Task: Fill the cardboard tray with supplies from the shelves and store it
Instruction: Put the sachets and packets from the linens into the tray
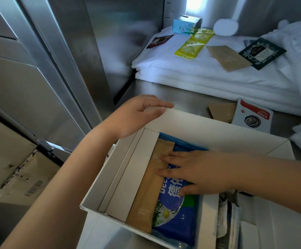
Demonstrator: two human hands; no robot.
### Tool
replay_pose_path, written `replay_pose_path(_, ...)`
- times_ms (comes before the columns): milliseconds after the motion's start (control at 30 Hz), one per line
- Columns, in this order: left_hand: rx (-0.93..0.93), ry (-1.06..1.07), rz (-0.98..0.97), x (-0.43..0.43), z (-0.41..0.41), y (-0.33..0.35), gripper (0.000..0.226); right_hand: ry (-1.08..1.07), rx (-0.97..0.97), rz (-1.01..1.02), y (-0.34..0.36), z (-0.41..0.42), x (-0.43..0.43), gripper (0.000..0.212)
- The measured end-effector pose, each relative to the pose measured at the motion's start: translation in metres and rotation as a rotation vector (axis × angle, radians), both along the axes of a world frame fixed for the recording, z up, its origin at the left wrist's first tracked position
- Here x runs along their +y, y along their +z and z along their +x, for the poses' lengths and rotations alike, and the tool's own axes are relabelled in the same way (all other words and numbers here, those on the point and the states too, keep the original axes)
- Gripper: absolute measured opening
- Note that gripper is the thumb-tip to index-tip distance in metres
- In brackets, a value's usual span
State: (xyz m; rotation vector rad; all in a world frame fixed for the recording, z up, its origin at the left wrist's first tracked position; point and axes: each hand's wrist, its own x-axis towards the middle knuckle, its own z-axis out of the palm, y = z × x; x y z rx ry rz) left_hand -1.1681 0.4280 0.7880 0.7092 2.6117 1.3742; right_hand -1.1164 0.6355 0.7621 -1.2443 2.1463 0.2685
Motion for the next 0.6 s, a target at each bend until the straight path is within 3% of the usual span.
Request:
replay_pose_path(233,0.011,0.001,-0.011,0.000,0.000,0.000,0.025,0.013,0.070,-0.085,0.009,0.001,0.000,0.065)
replay_pose_path(433,0.029,-0.007,-0.010,0.000,0.000,-0.001,0.025,-0.023,0.154,-0.403,0.055,-0.010,0.016,0.040)
replay_pose_path(600,0.022,-0.014,-0.028,0.000,0.001,0.002,0.025,-0.240,0.259,-0.730,0.094,-0.027,0.045,0.023)
